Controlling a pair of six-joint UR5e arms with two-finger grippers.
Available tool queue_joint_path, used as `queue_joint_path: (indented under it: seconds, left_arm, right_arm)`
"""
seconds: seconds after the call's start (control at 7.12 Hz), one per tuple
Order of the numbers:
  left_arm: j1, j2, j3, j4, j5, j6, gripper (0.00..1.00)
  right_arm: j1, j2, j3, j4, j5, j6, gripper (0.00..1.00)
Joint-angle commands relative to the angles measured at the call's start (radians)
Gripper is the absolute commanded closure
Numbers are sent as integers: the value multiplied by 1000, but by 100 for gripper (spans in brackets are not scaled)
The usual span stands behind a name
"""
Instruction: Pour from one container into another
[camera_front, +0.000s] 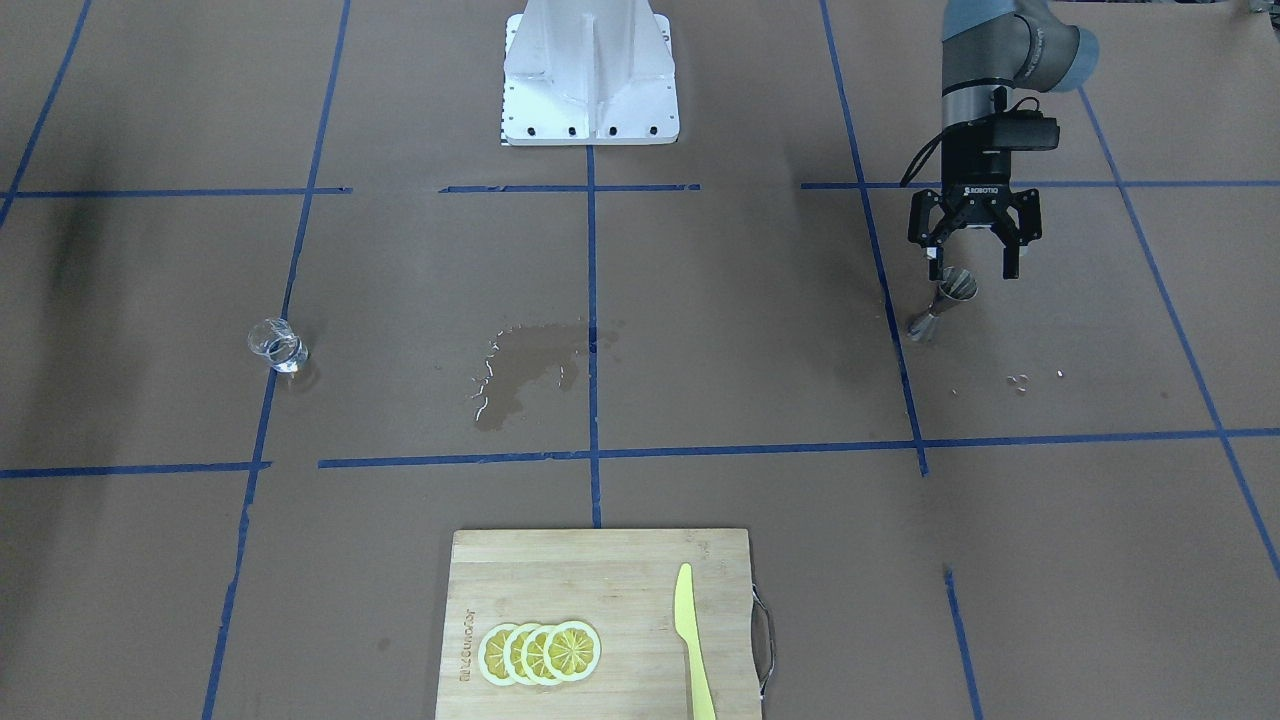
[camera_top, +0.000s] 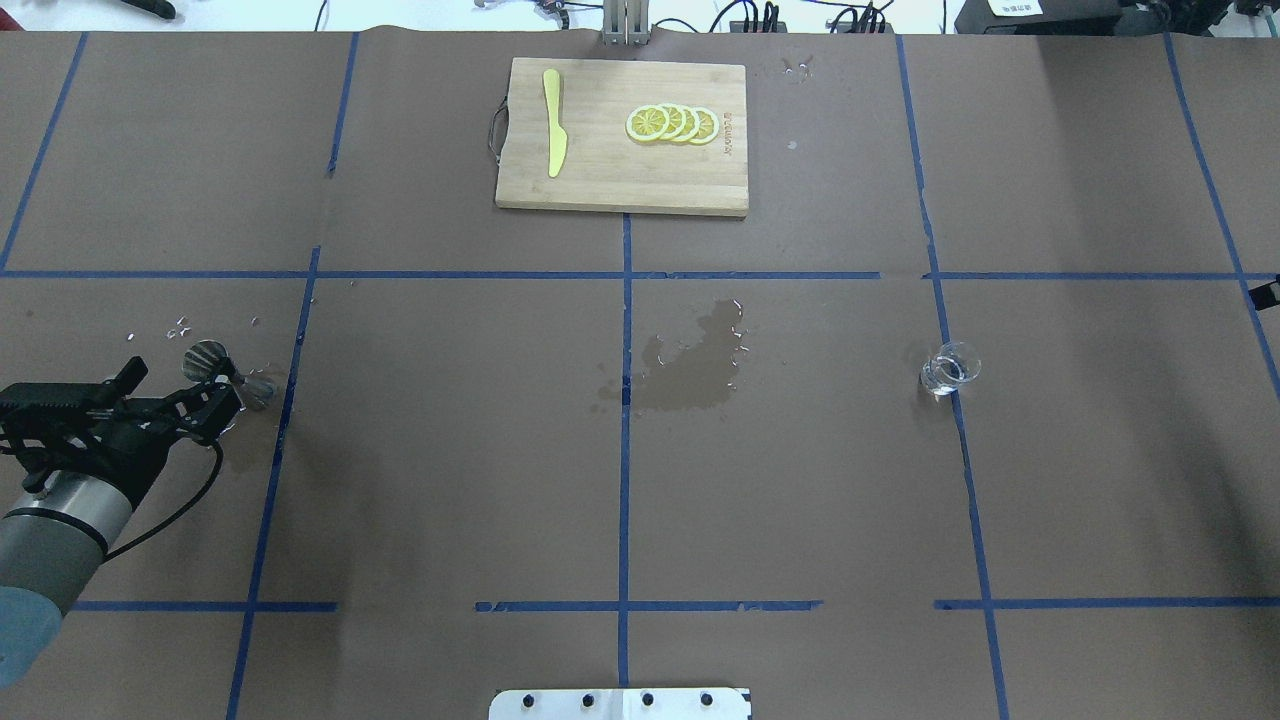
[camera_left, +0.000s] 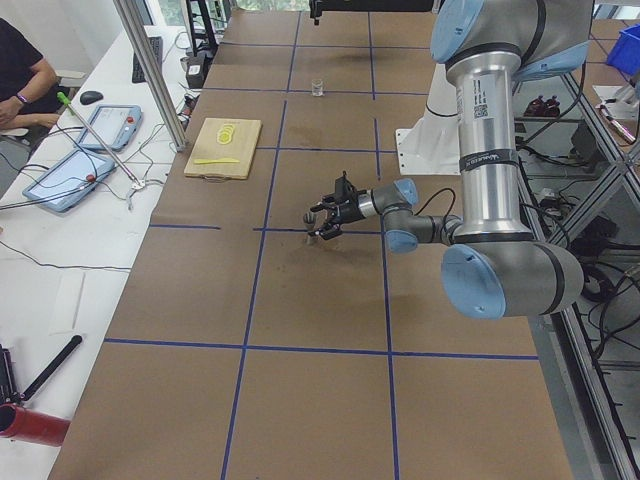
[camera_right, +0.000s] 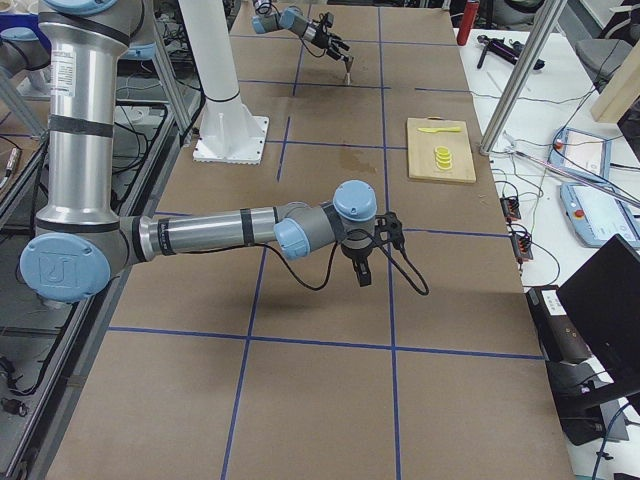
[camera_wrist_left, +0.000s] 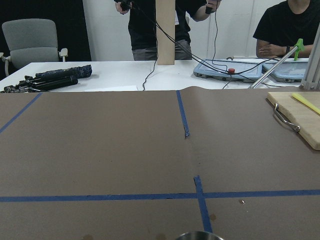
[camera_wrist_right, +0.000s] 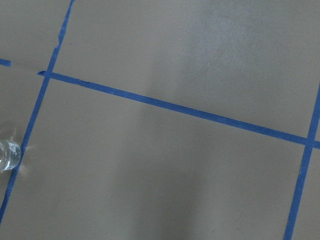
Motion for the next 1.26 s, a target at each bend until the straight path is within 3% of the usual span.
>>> queue_joint_path:
  seconds: [0.0,0.28,0.84,1.12]
  left_arm:
    - [6,-23,29,0,4,-10,2]
    - [6,-68,83,0,4,-10,2]
    - [5,-109,147,0,8,-10,18]
    - [6,-129,167,-1,70,-10,27]
  right_arm:
    - [0,0,0,0,-1,-1,0]
    - [0,0,0,0,-1,-1,0]
    - [0,0,-2,0,-1,-3,0]
    - [0,2,-3,0,-3,-4,0]
